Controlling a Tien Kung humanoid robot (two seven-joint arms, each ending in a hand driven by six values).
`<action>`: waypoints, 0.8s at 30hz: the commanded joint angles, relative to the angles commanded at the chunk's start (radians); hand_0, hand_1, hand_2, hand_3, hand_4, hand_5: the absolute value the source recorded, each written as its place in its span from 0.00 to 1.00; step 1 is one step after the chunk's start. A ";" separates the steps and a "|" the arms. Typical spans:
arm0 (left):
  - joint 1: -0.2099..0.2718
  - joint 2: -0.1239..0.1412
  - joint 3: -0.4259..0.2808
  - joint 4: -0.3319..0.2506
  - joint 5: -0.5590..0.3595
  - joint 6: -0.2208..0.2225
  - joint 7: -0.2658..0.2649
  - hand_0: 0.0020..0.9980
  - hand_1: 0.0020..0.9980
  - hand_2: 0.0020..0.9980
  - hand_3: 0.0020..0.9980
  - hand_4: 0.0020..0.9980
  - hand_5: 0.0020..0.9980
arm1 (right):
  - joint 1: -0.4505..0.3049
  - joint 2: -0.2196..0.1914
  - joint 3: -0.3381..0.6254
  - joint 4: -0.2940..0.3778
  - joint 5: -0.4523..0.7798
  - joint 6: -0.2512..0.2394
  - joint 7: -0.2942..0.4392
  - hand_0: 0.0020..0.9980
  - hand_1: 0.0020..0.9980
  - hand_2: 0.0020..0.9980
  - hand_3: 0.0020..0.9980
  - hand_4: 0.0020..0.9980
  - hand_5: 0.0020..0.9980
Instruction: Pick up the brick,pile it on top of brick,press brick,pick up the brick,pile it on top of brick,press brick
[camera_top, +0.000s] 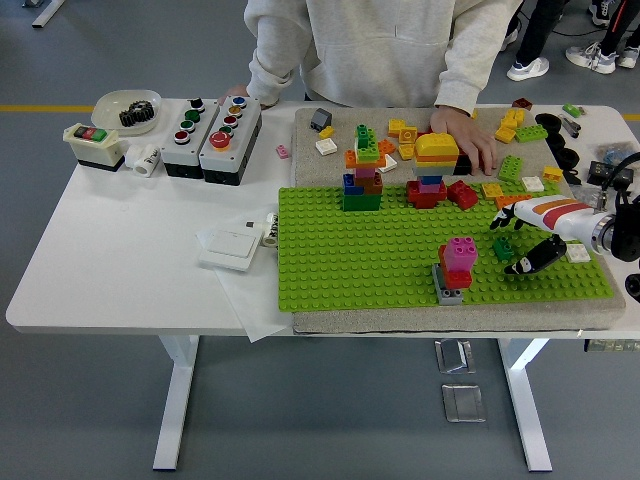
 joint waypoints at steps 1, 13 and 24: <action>0.000 0.000 0.001 0.000 -0.001 0.000 0.000 0.80 0.69 0.59 0.53 0.52 0.51 | 0.000 0.001 -0.001 -0.002 0.000 0.000 0.000 0.66 0.68 0.74 0.75 0.92 0.32; -0.001 0.000 0.017 0.000 -0.016 0.001 -0.003 0.80 0.69 0.59 0.53 0.52 0.51 | -0.004 0.008 -0.004 -0.027 0.002 -0.018 0.010 0.64 0.66 0.72 0.69 0.90 0.32; -0.001 0.000 0.024 0.000 -0.023 0.000 -0.003 0.80 0.70 0.59 0.53 0.52 0.51 | -0.010 0.004 -0.006 -0.031 -0.003 -0.029 0.017 0.61 0.63 0.68 0.60 0.85 0.33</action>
